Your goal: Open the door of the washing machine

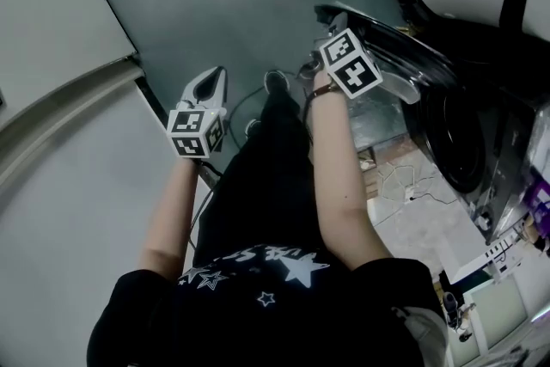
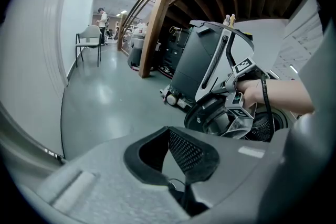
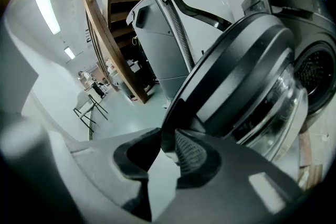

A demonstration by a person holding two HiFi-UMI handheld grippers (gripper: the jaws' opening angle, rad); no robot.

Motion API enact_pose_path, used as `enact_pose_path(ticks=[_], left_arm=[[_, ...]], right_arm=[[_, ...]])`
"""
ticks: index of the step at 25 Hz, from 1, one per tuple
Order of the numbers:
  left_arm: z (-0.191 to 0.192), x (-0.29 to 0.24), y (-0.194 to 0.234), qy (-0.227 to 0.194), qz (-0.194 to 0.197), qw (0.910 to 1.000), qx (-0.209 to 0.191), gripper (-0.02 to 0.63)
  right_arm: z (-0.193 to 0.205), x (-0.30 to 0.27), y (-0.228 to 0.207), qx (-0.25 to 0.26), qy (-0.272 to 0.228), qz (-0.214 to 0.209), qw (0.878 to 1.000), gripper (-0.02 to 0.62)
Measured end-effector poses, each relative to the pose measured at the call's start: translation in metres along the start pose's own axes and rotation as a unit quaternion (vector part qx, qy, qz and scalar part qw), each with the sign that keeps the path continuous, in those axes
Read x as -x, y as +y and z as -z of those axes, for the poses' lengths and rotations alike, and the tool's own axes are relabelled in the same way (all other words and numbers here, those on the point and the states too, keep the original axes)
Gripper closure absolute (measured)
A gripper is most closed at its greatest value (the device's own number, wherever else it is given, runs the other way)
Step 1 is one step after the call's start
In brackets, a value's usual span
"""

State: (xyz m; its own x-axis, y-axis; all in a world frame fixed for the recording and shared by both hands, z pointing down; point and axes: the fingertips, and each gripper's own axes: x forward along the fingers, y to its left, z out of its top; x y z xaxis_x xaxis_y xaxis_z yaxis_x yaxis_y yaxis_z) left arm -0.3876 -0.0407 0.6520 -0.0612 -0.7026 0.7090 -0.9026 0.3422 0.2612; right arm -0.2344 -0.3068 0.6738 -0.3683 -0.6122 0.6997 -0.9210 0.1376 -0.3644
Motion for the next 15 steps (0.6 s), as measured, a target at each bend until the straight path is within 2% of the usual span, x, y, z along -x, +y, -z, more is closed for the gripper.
enact_pose_path(ticks=[5, 10, 15], left_arm=[[-0.006, -0.005, 0.007, -0.001, -0.004, 1.0000, 0.006, 0.594], [-0.011, -0.007, 0.010, -0.007, -0.006, 0.9999, 0.011, 0.594], [-0.014, 0.006, 0.004, -0.020, -0.002, 0.9997, 0.010, 0.594]], right_arm=[[-0.014, -0.018, 0.006, -0.016, 0.000, 0.003, 1.000, 0.506], [-0.020, -0.021, 0.010, 0.000, -0.006, -0.002, 1.000, 0.506], [-0.020, 0.001, 0.013, 0.016, -0.013, -0.015, 1.000, 0.507]])
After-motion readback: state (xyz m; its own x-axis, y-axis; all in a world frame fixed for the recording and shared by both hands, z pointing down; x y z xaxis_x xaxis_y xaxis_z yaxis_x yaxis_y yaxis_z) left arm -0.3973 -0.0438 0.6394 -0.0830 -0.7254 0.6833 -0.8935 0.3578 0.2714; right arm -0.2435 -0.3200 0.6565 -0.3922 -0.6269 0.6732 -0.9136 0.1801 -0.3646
